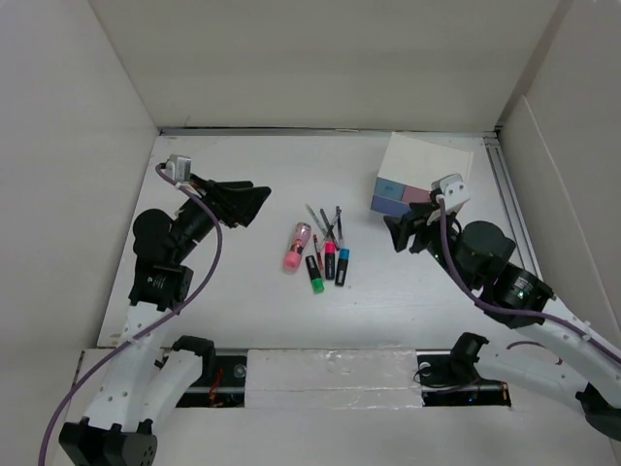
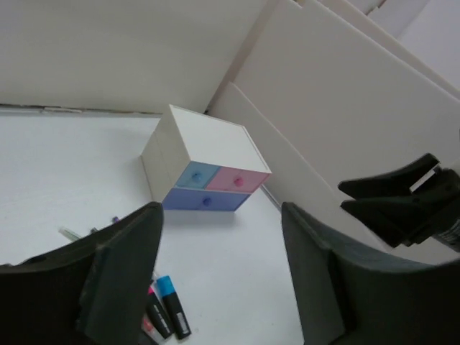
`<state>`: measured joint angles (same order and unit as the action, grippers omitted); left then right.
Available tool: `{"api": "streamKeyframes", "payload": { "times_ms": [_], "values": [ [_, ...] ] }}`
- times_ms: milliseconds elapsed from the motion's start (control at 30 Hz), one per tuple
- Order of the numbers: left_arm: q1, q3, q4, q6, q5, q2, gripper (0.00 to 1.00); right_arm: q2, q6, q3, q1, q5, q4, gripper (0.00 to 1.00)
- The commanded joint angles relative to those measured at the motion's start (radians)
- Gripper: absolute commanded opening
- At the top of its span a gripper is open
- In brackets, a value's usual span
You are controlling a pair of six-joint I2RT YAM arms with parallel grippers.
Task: Organize the desk
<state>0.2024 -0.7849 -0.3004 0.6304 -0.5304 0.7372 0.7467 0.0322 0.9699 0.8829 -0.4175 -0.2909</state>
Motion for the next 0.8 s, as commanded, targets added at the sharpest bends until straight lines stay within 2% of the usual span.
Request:
{"api": "streamKeyframes", "payload": {
  "times_ms": [0,33,67,100,167,267,333,400,433,500,533,567,633,667,733,767],
  "values": [
    [-0.001,-0.016,-0.049,-0.017,-0.055,0.010,0.60,-0.003,-0.008,0.058,-0.001,0.009,0.029,0.33],
    [-0.001,-0.013,-0.058,-0.018,-0.068,0.020,0.53,0.002,-0.012,0.070,-0.001,-0.004,0.021,0.18],
    [-0.001,-0.002,-0.086,-0.014,-0.078,0.024,0.39,0.008,-0.012,0.085,-0.001,-0.021,0.003,0.08],
    [-0.001,0.006,-0.098,-0.002,-0.077,0.028,0.31,0.022,-0.011,0.099,-0.001,-0.041,-0.026,0.00],
    [-0.001,0.018,-0.130,0.005,-0.072,0.042,0.17,0.028,-0.009,0.127,-0.001,-0.101,-0.037,0.00],
    [-0.001,0.045,-0.233,0.052,-0.092,0.083,0.10,0.048,-0.005,0.147,-0.019,-0.164,-0.012,0.00],
    [-0.001,0.041,-0.267,0.086,-0.103,0.138,0.07,0.083,0.003,0.162,-0.065,-0.152,0.018,0.00],
    [0.034,0.012,-0.270,0.074,-0.044,0.180,0.07,0.126,0.001,0.194,-0.110,-0.120,0.062,0.01],
    [0.133,-0.019,-0.225,-0.007,0.027,0.220,0.07,0.176,0.003,0.220,-0.137,-0.092,0.064,0.01],
    [0.285,-0.138,-0.100,-0.087,0.308,0.281,0.10,0.223,0.014,0.297,-0.218,-0.020,0.088,0.03],
    [0.434,-0.193,-0.051,-0.130,0.410,0.347,0.11,0.264,0.017,0.331,-0.245,0.015,0.088,0.04],
    [0.503,-0.280,0.005,-0.203,0.593,0.375,0.16,0.279,0.017,0.364,-0.265,0.064,0.076,0.05],
    [0.630,-0.321,0.020,-0.270,0.760,0.424,0.26,0.292,0.020,0.424,-0.308,0.066,0.070,0.11],
    [0.720,-0.321,0.009,-0.302,0.849,0.439,0.34,0.280,0.023,0.429,-0.318,0.057,0.050,0.13],
    [0.759,-0.304,-0.009,-0.288,0.831,0.505,0.38,0.252,0.046,0.371,-0.364,0.054,0.053,0.14],
    [0.773,-0.292,-0.028,-0.270,0.779,0.536,0.40,0.215,0.055,0.339,-0.383,0.077,0.059,0.12]
  ]
}}
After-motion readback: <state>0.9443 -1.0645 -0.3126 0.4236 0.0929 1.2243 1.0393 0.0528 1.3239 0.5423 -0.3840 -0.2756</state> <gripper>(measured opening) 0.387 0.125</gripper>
